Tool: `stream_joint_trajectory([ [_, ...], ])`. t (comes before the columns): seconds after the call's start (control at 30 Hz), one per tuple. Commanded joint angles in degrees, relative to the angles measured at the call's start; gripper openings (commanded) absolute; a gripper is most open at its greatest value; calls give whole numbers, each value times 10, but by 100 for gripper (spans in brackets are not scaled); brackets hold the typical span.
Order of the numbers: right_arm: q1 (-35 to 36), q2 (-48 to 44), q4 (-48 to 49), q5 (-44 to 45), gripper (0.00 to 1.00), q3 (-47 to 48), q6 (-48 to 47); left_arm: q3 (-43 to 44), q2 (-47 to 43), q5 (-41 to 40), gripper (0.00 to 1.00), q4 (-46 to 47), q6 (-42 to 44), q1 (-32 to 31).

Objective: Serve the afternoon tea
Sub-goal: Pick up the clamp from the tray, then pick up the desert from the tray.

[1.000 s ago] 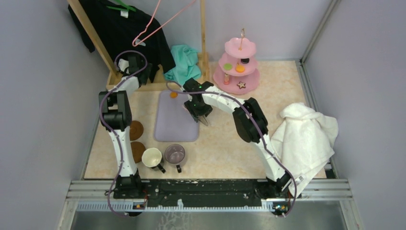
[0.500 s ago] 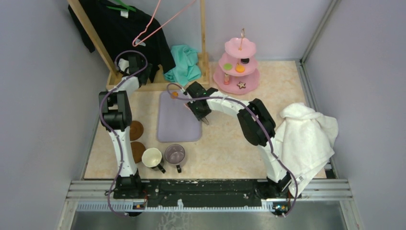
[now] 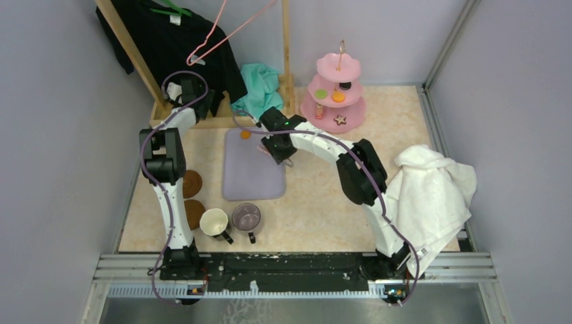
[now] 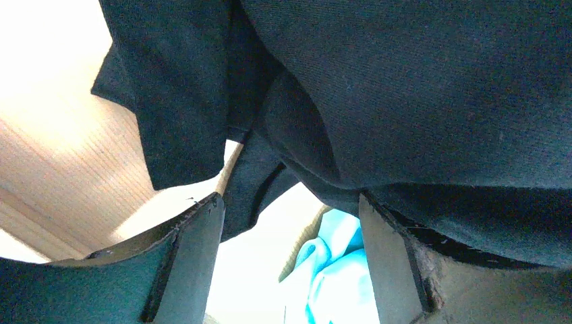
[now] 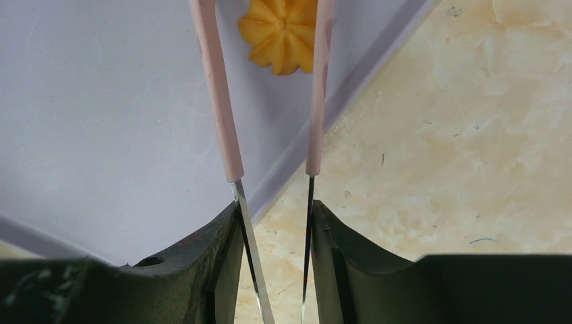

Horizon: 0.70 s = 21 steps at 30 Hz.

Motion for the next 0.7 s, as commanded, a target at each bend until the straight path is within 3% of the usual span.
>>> stream_joint_trajectory([
  [0.0, 4, 10, -34, 10, 39, 50, 0, 11, 4, -6, 79, -1, 8, 2],
  [0.67, 3, 21, -89, 18, 40, 77, 11, 16, 8, -5, 79, -4, 11, 2],
])
